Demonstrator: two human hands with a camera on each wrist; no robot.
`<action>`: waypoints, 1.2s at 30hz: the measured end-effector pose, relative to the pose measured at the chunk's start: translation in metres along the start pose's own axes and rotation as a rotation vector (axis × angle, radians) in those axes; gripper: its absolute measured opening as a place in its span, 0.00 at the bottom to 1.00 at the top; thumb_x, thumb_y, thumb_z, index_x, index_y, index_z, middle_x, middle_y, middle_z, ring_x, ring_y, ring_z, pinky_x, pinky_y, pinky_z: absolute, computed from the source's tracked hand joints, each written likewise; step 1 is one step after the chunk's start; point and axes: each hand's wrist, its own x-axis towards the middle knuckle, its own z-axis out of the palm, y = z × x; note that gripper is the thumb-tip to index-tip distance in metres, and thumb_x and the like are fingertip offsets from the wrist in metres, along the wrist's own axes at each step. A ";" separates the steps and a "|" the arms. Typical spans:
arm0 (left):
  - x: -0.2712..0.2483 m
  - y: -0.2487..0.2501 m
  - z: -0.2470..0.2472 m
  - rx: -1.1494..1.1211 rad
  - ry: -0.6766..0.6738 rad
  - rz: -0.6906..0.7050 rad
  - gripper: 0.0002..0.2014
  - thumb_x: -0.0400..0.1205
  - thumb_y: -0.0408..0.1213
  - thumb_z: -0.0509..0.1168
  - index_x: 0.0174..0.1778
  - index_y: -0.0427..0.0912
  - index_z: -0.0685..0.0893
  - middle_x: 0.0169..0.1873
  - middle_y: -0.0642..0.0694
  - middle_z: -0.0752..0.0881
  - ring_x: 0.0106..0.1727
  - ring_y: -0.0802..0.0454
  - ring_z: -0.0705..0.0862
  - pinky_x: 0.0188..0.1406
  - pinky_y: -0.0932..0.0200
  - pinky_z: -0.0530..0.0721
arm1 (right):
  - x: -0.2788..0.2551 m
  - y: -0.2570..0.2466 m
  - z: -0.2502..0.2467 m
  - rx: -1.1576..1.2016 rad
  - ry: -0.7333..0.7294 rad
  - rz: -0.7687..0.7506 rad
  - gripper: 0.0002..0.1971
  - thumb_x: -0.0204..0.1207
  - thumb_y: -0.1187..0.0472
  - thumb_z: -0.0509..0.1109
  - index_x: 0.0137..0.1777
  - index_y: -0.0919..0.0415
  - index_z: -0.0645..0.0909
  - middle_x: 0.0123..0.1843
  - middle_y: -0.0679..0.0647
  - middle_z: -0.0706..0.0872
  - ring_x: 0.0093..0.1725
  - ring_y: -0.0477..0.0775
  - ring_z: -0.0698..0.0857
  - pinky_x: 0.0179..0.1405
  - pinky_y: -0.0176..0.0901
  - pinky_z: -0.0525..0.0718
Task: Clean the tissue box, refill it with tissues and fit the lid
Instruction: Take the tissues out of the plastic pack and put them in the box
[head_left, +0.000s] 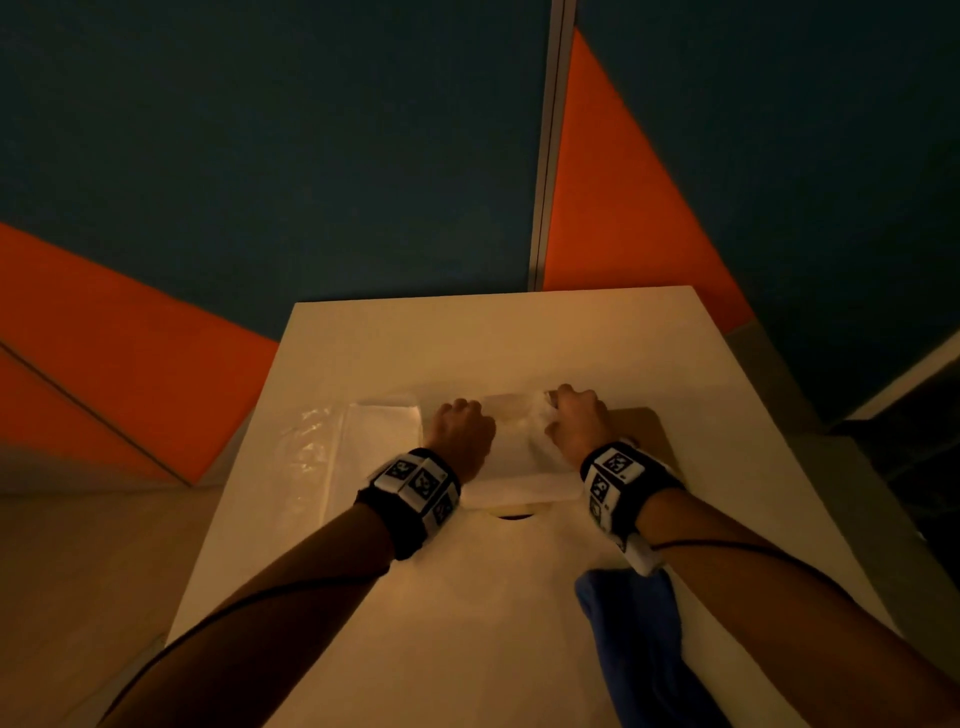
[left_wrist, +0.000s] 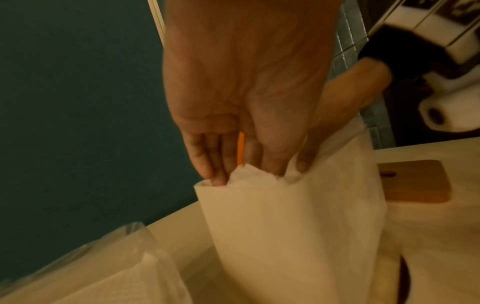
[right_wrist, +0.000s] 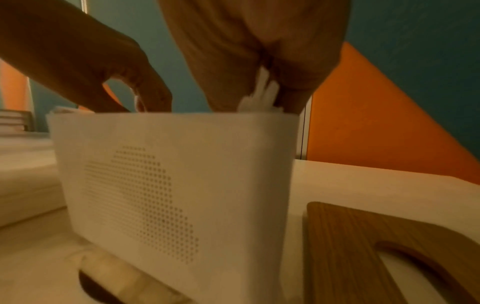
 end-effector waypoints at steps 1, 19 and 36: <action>0.000 0.003 0.002 0.029 -0.049 0.003 0.16 0.84 0.40 0.59 0.64 0.35 0.79 0.67 0.35 0.76 0.70 0.34 0.72 0.68 0.45 0.72 | 0.000 -0.001 0.000 -0.027 -0.009 -0.006 0.19 0.78 0.65 0.68 0.68 0.67 0.76 0.64 0.68 0.82 0.63 0.68 0.83 0.60 0.52 0.83; -0.011 -0.006 0.004 -0.376 0.042 0.021 0.16 0.81 0.42 0.63 0.62 0.39 0.82 0.65 0.39 0.80 0.66 0.41 0.79 0.66 0.50 0.76 | -0.011 -0.005 -0.005 -0.414 -0.132 -0.196 0.26 0.78 0.74 0.62 0.76 0.70 0.63 0.69 0.68 0.78 0.66 0.67 0.81 0.60 0.53 0.81; -0.109 -0.039 0.066 -0.721 -0.142 -0.716 0.32 0.72 0.59 0.67 0.65 0.40 0.72 0.62 0.39 0.76 0.64 0.38 0.78 0.59 0.48 0.77 | -0.012 -0.150 0.018 -0.226 -0.331 -0.598 0.15 0.79 0.65 0.62 0.64 0.59 0.82 0.68 0.61 0.79 0.65 0.63 0.82 0.64 0.49 0.81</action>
